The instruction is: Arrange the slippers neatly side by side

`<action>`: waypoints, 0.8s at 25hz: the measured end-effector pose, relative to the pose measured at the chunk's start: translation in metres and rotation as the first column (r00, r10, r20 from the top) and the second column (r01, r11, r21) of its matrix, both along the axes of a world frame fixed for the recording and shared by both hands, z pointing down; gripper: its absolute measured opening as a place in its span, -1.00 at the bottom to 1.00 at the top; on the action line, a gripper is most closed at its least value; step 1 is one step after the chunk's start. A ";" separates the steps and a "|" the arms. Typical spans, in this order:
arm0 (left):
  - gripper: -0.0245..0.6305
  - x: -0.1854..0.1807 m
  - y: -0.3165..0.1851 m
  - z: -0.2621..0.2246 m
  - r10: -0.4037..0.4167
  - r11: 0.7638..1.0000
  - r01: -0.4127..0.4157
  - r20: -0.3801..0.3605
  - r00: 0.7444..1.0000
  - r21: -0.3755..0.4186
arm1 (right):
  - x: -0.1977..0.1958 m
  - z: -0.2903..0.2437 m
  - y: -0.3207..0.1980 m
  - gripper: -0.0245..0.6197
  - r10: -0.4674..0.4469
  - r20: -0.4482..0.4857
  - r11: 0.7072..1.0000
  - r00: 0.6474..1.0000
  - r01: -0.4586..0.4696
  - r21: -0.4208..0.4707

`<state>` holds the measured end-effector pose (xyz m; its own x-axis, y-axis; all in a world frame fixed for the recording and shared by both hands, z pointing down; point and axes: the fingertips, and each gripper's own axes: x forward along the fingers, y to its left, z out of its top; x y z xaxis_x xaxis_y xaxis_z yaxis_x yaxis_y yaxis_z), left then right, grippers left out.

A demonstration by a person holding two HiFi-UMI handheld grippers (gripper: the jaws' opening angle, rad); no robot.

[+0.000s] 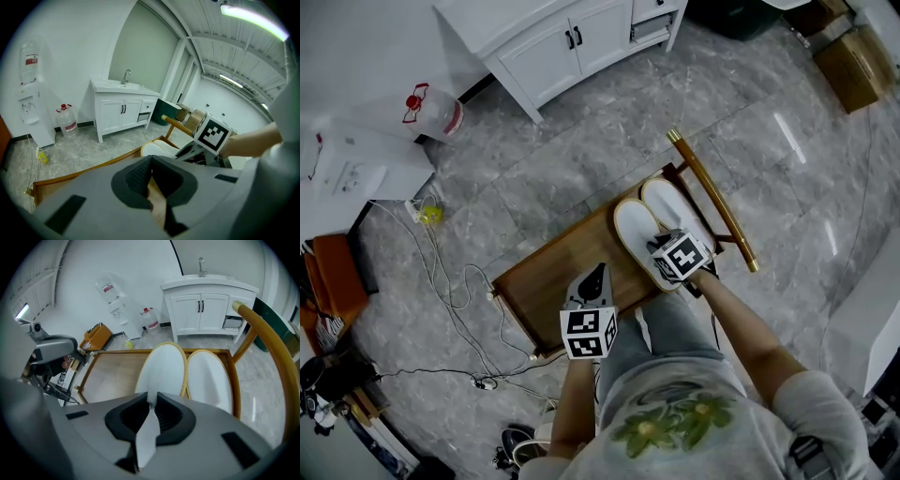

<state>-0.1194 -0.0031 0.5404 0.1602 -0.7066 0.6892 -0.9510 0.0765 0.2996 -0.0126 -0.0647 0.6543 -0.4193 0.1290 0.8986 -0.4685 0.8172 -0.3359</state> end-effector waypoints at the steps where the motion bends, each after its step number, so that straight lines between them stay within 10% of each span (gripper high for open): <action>1: -0.88 0.001 0.000 0.000 -0.010 1.000 0.010 0.002 1.000 -0.003 | 0.001 0.002 -0.002 -0.81 -0.005 0.004 1.000 1.000 0.005 -0.008; 20: -0.88 0.003 0.013 0.009 -0.129 0.989 0.131 0.033 0.991 -0.063 | -0.006 0.038 -0.012 -0.79 -0.053 0.043 0.998 0.998 0.055 -0.043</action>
<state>-0.1164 0.0099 0.5491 0.0494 -0.6737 0.7374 -0.9400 0.2181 0.2622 -0.0185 -0.0765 0.6924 -0.4476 0.1911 0.8736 -0.4092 0.8248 -0.3901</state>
